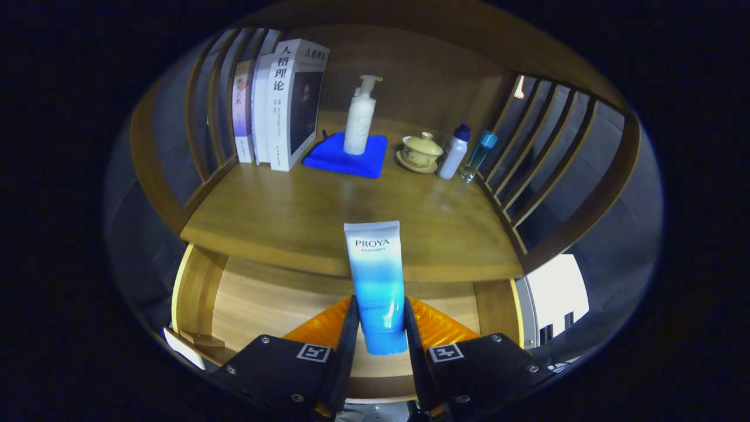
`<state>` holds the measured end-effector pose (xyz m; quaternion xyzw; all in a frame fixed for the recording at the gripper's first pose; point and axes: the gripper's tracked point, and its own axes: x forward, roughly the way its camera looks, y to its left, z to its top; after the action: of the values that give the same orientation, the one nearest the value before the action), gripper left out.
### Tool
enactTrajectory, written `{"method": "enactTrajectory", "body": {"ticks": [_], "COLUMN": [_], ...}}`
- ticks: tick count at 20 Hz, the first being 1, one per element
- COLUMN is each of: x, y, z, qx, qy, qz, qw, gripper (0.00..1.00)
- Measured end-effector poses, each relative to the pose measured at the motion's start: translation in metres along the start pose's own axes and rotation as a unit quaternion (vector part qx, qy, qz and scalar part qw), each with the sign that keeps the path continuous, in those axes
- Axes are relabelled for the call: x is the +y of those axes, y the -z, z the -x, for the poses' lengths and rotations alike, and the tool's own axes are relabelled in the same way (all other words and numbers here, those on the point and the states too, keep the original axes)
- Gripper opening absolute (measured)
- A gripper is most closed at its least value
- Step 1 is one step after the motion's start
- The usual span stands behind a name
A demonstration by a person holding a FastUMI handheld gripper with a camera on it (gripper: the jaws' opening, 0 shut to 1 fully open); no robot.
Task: Pull open the drawer, take out the items inside it, and place them on the countertop above the cabinet.
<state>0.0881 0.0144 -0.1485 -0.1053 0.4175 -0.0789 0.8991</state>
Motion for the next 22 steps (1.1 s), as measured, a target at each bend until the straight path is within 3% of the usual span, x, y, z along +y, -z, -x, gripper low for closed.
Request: {"method": "enactTrajectory", "body": {"ticks": [9, 22], "x": [-0.008, 0.006], "y": [-0.051, -0.068], "z": [-0.046, -0.101], "qx": [0.006, 0.022], "qy": [-0.012, -0.038], "qz": [-0.002, -0.029], "qw": [1.000, 0.999], "gripper": [0.46, 0.47]}}
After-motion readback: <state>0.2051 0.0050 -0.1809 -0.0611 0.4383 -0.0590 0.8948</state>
